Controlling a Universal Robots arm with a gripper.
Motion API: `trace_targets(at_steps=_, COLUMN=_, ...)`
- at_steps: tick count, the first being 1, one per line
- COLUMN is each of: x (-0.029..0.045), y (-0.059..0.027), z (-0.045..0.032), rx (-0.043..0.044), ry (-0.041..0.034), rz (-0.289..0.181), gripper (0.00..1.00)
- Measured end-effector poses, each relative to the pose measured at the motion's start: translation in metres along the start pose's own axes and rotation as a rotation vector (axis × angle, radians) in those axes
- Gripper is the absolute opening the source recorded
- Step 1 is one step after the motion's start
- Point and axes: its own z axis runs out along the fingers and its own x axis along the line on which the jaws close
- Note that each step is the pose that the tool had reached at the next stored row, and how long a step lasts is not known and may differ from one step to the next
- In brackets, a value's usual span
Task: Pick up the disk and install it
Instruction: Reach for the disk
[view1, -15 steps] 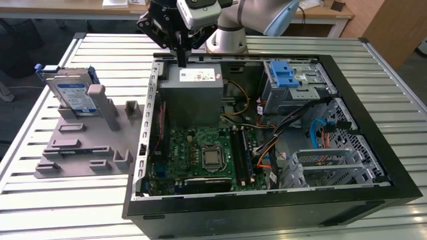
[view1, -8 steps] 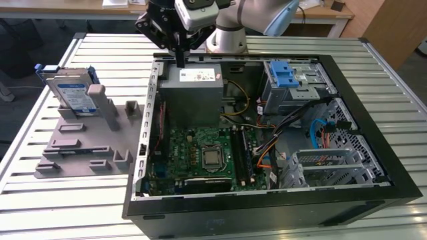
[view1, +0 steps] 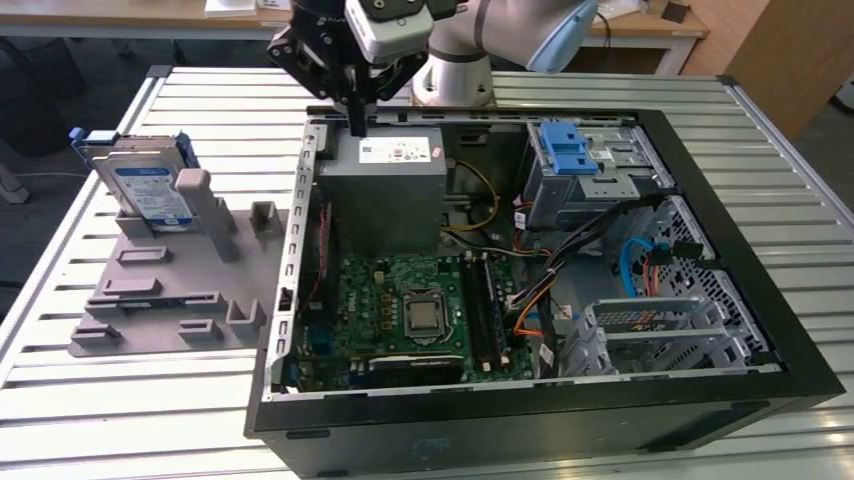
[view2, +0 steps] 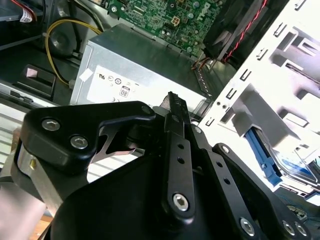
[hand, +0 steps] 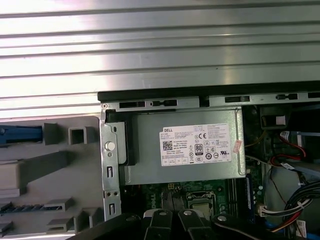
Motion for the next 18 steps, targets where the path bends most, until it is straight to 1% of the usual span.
trace_targets(at_steps=18, x=0.0065, y=-0.0006, z=0.0029, rx=0.0001, ry=0.0023, rz=0.0, gripper=0.11)
